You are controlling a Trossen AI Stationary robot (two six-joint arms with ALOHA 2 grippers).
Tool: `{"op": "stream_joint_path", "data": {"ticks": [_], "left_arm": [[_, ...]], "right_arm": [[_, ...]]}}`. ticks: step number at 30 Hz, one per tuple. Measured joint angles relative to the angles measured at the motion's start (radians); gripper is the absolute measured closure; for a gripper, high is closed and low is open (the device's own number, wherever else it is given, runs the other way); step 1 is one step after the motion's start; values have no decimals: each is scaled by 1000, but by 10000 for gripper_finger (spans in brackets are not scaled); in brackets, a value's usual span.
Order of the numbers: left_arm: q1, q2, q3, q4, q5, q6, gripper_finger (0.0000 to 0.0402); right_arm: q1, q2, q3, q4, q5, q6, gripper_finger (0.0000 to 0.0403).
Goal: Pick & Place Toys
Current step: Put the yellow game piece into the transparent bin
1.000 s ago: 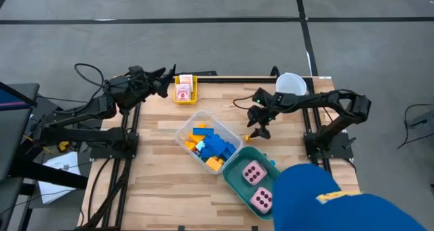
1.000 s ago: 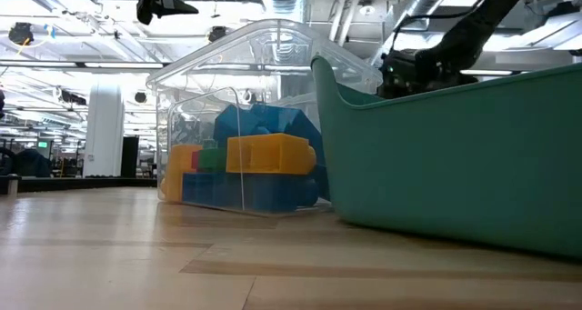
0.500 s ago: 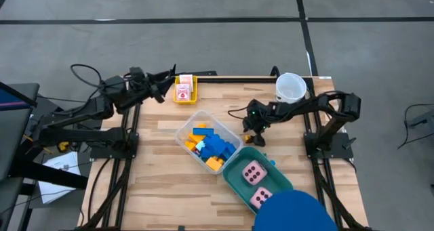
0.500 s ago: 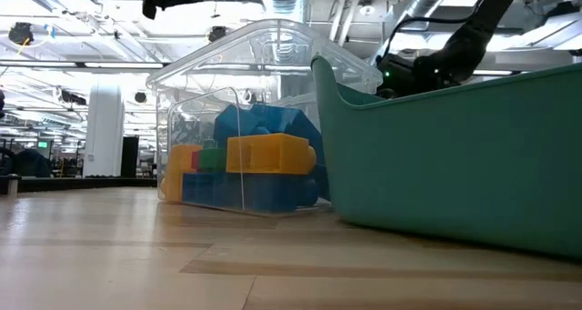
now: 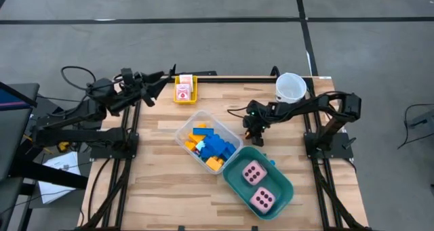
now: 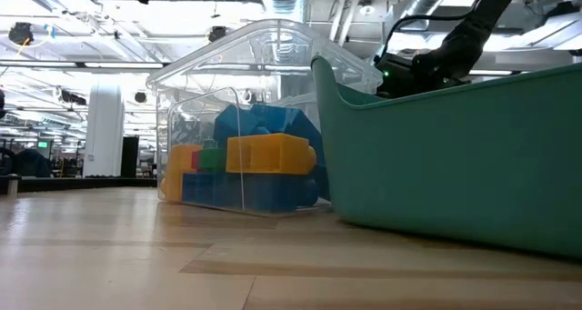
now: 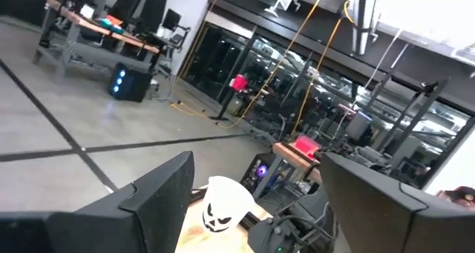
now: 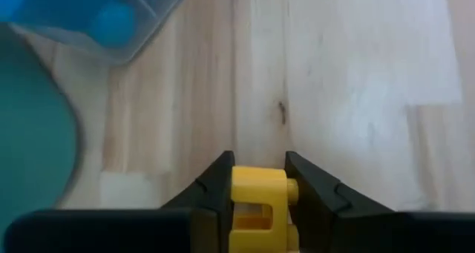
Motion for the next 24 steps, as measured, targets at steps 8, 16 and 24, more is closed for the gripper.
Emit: {"op": "stream_joint_path", "data": {"ticks": [8, 16, 24], "left_arm": [[-34, -6, 0, 49, 0, 97, 113], [-51, -6, 0, 63, 43, 190, 113], [-51, -6, 0, 62, 146, 220, 113]], "right_arm": [[-52, -149, 121, -303, 69, -3, 316], [-136, -325, 404, -393, 91, 75, 316], [-91, -242, 692, -369, 51, 227, 316]]}}
